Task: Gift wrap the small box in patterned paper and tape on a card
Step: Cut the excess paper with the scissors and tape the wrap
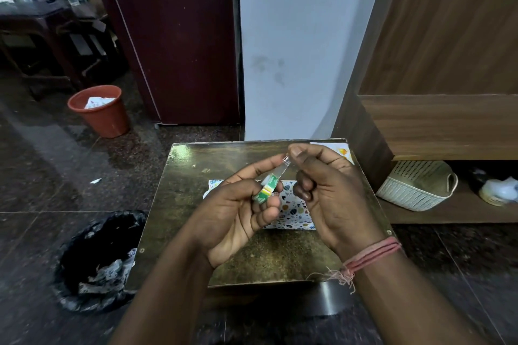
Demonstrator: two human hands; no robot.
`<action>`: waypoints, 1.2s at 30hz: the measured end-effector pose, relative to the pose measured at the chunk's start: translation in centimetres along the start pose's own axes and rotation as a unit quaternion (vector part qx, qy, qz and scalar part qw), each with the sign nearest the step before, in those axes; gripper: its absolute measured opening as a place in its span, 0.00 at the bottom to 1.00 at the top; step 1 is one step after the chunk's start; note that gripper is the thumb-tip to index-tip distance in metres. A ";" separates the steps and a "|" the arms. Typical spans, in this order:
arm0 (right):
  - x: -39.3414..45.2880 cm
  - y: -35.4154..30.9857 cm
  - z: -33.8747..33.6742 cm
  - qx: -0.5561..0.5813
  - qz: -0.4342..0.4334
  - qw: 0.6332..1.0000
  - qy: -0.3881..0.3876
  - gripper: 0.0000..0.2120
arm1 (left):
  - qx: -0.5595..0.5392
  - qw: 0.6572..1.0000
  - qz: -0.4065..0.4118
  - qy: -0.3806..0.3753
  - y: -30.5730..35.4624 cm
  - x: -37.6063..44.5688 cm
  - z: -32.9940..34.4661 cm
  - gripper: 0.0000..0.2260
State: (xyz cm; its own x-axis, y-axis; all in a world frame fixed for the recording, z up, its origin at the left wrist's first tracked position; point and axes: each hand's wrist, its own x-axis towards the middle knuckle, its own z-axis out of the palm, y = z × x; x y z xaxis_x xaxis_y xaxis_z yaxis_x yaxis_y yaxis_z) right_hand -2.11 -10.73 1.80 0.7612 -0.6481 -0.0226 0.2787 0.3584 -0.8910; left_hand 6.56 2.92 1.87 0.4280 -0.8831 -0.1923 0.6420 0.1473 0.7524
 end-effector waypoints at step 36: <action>-0.8 -1.7 -7.5 -0.727 0.139 0.661 0.126 0.08 | -0.180 0.976 -0.063 -0.101 -1.7 1.3 -2.1 0.36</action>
State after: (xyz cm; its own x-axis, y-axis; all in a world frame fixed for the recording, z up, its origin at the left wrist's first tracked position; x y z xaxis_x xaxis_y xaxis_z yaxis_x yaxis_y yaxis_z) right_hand -7.58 -15.87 -0.04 0.4922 -0.8497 -0.1890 -0.8477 -0.4184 -0.3262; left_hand 7.37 2.42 -0.97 0.2203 -0.9687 -0.1144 0.8792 0.1464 0.4535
